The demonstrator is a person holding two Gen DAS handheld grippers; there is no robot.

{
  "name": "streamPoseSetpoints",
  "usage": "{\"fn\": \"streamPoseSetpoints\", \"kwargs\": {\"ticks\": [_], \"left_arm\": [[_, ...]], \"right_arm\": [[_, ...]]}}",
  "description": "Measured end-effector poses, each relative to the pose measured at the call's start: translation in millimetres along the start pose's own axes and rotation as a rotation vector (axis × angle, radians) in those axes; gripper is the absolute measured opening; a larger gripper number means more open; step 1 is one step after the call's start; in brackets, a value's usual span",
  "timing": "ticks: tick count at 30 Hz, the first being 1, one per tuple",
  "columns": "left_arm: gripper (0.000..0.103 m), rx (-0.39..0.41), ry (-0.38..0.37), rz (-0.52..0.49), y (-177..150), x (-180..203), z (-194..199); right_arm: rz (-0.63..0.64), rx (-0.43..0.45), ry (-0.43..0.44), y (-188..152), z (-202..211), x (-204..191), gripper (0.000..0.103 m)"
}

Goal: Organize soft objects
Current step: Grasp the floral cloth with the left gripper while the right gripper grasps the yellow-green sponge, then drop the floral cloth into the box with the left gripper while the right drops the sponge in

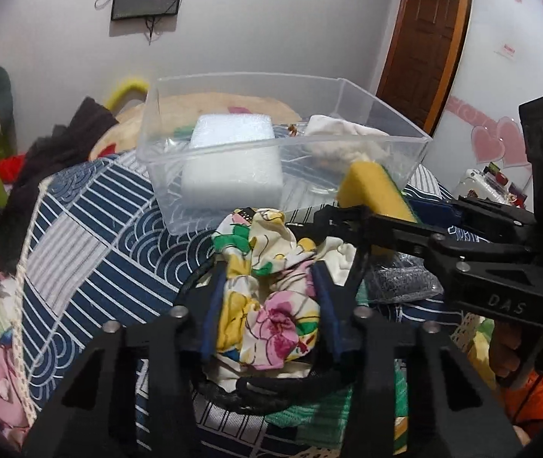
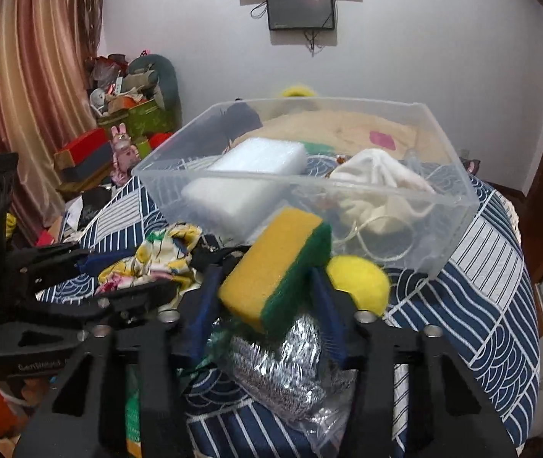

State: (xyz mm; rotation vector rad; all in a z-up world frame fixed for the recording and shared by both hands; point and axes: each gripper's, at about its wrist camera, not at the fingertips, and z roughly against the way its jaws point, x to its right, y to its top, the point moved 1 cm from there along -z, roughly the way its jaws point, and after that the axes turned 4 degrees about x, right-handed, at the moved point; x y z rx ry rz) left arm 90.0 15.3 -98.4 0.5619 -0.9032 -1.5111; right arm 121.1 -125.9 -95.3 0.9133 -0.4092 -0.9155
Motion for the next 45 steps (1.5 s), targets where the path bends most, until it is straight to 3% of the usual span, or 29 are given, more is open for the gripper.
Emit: {"fn": "streamPoseSetpoints", "kwargs": {"ticks": [5, 22, 33, 35, 40, 42, 45], "left_arm": [[0.029, 0.028, 0.006, -0.021, 5, 3, 8], [0.029, 0.204, 0.026, 0.009, 50, -5, 46], [0.029, 0.256, 0.066, 0.017, 89, -10, 29], [0.029, 0.259, 0.082, 0.022, 94, -14, 24], [0.029, 0.237, 0.094, 0.052, 97, -26, 10], [0.029, 0.216, 0.098, 0.062, 96, -31, 1], [0.029, 0.174, 0.095, 0.078, 95, -38, -13]], "right_arm": [[-0.009, 0.017, -0.003, -2, 10, 7, 0.034], [-0.008, 0.158, -0.053, 22, 46, 18, 0.033], [-0.007, 0.232, -0.101, 56, 46, 27, 0.029], [-0.002, 0.228, -0.104, 60, 42, 27, 0.024], [-0.014, 0.194, -0.098, 54, 35, 33, 0.023], [-0.024, 0.179, -0.106, 45, 37, 35, 0.026], [-0.038, 0.168, -0.123, 36, 42, 42, 0.05]]}}
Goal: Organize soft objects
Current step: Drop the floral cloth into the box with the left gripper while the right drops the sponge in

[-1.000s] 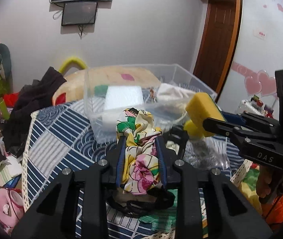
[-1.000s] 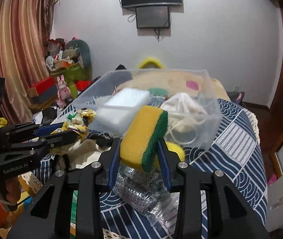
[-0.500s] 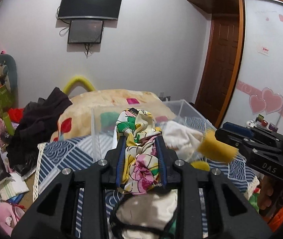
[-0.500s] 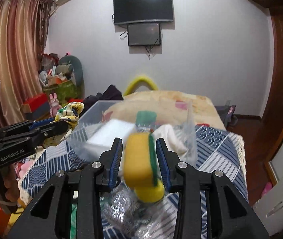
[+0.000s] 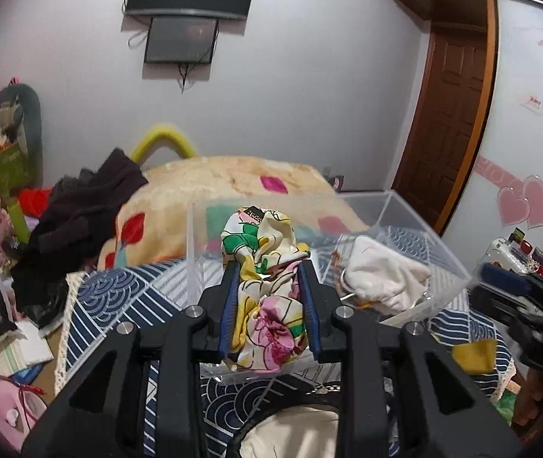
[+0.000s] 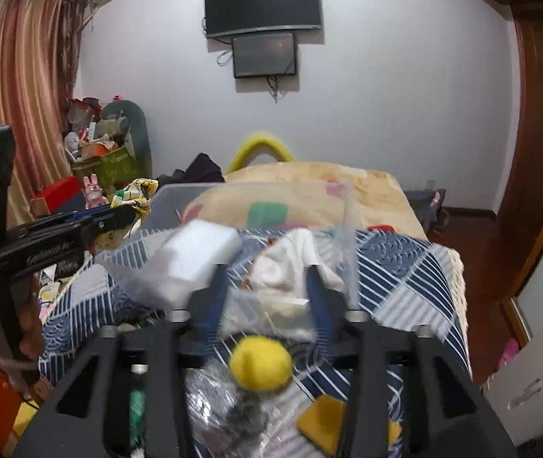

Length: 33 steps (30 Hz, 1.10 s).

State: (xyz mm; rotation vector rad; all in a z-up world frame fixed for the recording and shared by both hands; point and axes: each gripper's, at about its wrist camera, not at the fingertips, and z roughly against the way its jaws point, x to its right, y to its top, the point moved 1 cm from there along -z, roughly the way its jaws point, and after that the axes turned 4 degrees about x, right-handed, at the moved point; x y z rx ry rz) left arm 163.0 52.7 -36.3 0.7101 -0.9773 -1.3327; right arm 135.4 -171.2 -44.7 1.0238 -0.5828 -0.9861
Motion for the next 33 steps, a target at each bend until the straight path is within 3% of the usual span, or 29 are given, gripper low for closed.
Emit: {"fn": "streamPoseSetpoints", "kwargs": {"ticks": [4, 11, 17, 24, 31, 33], "left_arm": [[0.029, -0.04, 0.021, -0.022, -6, 0, -18], [0.032, -0.087, 0.035, -0.048, -12, 6, -37], [0.065, -0.072, 0.05, -0.072, -16, 14, -29], [0.072, -0.041, 0.033, -0.078, -14, 16, -10], [0.098, 0.016, 0.038, -0.09, -16, 19, 17], [0.101, 0.026, 0.045, -0.087, -16, 19, 24]], "right_arm": [[-0.006, -0.013, -0.045, -14, 10, 14, 0.061], [-0.005, -0.155, -0.097, -54, 4, 31, 0.062], [0.0, -0.194, -0.124, -72, 3, 37, 0.062], [-0.016, -0.179, -0.126, -68, 8, 39, 0.046], [-0.008, -0.071, -0.129, -36, 16, 32, 0.045], [-0.002, -0.03, -0.123, -21, 18, 28, 0.045]]}}
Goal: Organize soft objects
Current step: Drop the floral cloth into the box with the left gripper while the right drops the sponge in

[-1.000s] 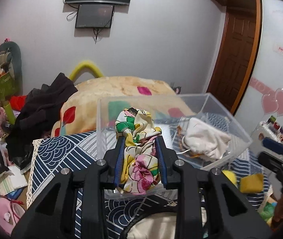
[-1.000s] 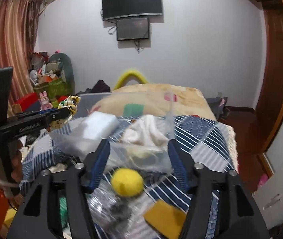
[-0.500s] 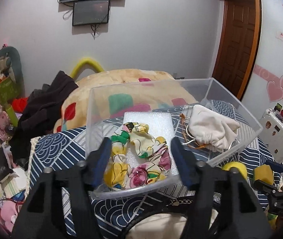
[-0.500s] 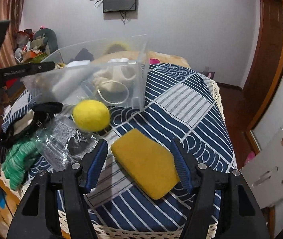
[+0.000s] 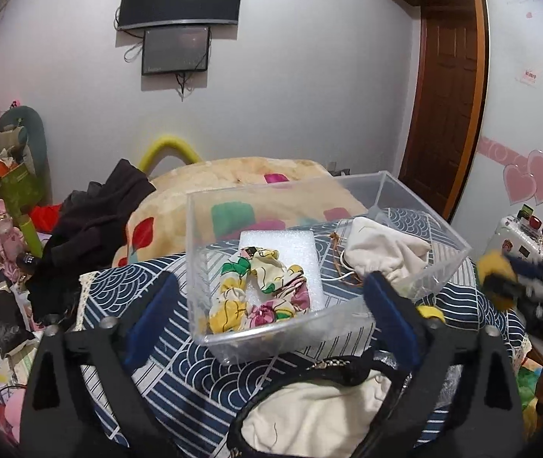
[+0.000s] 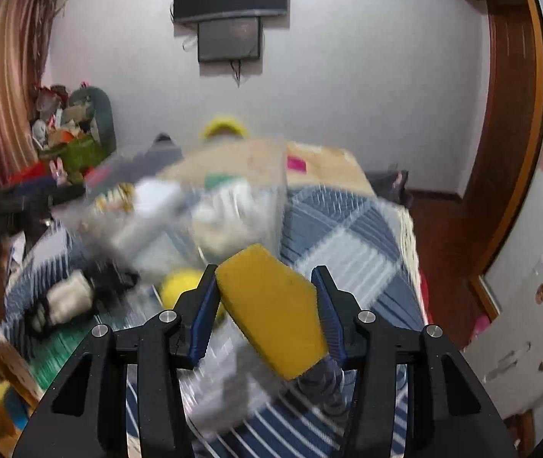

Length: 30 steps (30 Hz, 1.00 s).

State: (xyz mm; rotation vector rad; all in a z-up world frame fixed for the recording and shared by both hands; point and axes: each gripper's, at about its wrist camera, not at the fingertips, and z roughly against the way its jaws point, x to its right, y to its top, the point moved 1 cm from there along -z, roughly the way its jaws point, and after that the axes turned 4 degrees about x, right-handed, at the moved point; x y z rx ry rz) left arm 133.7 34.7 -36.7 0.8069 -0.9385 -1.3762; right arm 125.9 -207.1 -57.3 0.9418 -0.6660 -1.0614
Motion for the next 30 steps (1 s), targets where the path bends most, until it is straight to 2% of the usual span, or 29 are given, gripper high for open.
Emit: {"fn": "streamPoseSetpoints", "kwargs": {"ticks": [6, 10, 15, 21, 26, 30], "left_arm": [[0.102, -0.021, -0.011, 0.017, -9, -6, 11], [0.102, -0.043, -0.006, 0.03, -17, -11, 11], [0.102, -0.072, 0.009, 0.038, -29, -19, 8], [0.102, -0.124, 0.005, 0.025, -46, -23, 0], [0.102, -0.164, -0.005, 0.012, -60, -21, -6], [0.102, -0.198, -0.018, 0.009, -70, -18, -13]], "right_arm": [[0.025, 0.088, 0.032, 41, -8, -22, 0.045], [0.046, 0.101, 0.056, 59, -26, -37, 0.045], [0.068, 0.054, 0.062, 64, -56, -53, 0.045], [0.065, -0.033, 0.064, 54, -83, -59, 0.045], [0.087, -0.086, 0.057, 45, -92, -63, 0.05], [0.089, -0.072, 0.071, 43, -78, -59, 0.067]]}}
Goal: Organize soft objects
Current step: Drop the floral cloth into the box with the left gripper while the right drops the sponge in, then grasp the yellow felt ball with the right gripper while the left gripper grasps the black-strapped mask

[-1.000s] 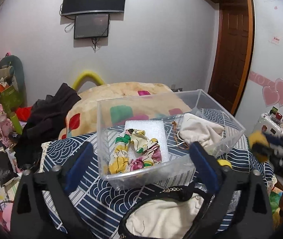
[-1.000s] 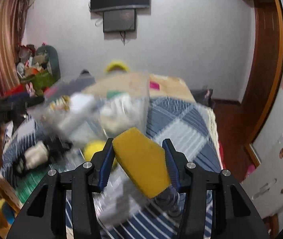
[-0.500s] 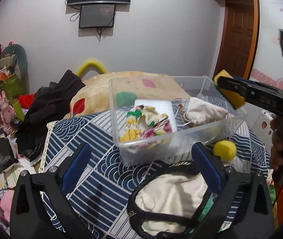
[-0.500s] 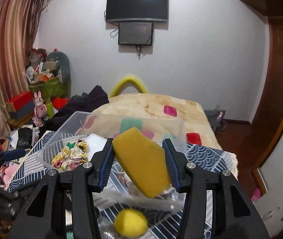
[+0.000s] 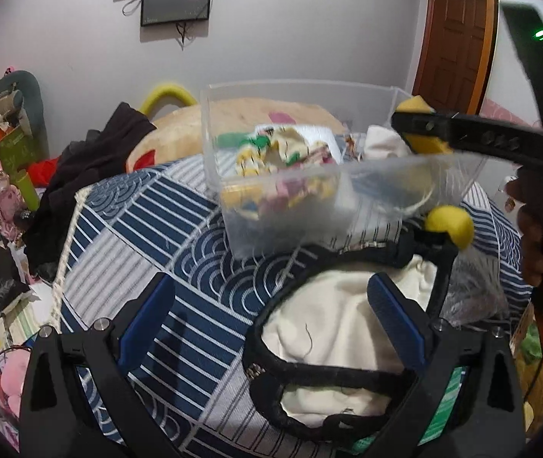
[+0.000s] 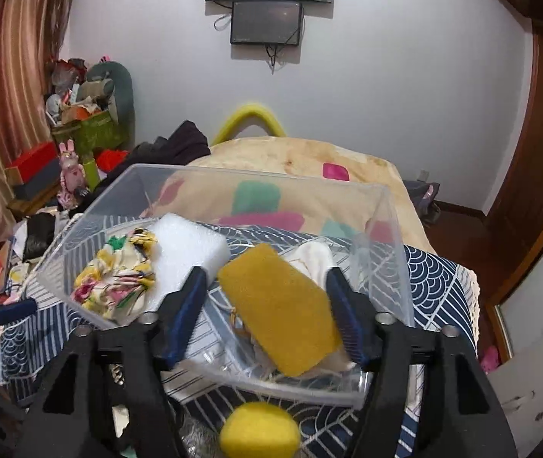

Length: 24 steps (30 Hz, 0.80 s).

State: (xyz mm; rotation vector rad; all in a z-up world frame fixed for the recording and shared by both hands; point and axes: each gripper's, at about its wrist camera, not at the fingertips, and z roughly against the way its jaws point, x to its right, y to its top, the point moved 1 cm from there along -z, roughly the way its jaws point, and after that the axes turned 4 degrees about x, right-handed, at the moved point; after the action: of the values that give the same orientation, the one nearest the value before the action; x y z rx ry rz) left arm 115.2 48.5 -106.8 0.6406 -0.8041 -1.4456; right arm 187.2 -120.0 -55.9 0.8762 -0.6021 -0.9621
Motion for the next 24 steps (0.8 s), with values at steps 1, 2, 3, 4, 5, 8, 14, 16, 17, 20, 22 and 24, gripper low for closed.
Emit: {"fn": "streamPoseSetpoints", "kwargs": {"ticks": [1, 2, 3, 4, 5, 8, 14, 16, 17, 20, 22, 24], "left_arm": [[0.102, -0.003, -0.002, -0.002, -2, 1, -1], [0.102, -0.002, -0.002, -0.004, -3, 2, -2], [0.102, -0.002, -0.003, -0.007, -4, 4, -4], [0.102, -0.004, -0.007, -0.008, -5, 5, -4], [0.102, -0.006, -0.015, -0.006, -6, 6, -5], [0.099, -0.016, -0.038, 0.01, -8, 6, -8], [0.068, -0.044, -0.128, 0.043, -11, 5, -9], [0.059, -0.032, -0.122, 0.031, -12, 8, -6], [0.053, -0.027, -0.118, 0.024, -13, 9, -5], [0.029, -0.023, -0.096, 0.02, -13, 10, -3], [0.026, -0.023, -0.085, 0.017, -15, 9, -1], [0.021, -0.011, -0.084, 0.017, -16, 10, 3]], "right_arm": [[-0.002, 0.012, -0.001, -1, 5, 0, 0.068], [-0.002, 0.02, -0.002, -1, 9, 2, 0.068], [-0.004, 0.025, 0.003, -1, 12, 4, 0.068], [-0.01, 0.03, 0.012, -2, 17, 7, 0.068], [-0.014, 0.033, 0.02, -4, 22, 9, 0.068], [-0.013, 0.044, 0.016, -8, 31, 11, 0.069], [-0.013, 0.032, 0.007, -28, 43, 15, 0.07], [-0.034, 0.008, 0.017, -39, 42, 20, 0.07], [-0.043, -0.004, 0.022, -44, 41, 22, 0.07], [-0.064, -0.039, 0.037, -55, 37, 22, 0.07], [-0.075, -0.061, 0.05, -60, 32, 22, 0.07], [-0.078, -0.08, 0.06, -64, 26, 20, 0.07]]}}
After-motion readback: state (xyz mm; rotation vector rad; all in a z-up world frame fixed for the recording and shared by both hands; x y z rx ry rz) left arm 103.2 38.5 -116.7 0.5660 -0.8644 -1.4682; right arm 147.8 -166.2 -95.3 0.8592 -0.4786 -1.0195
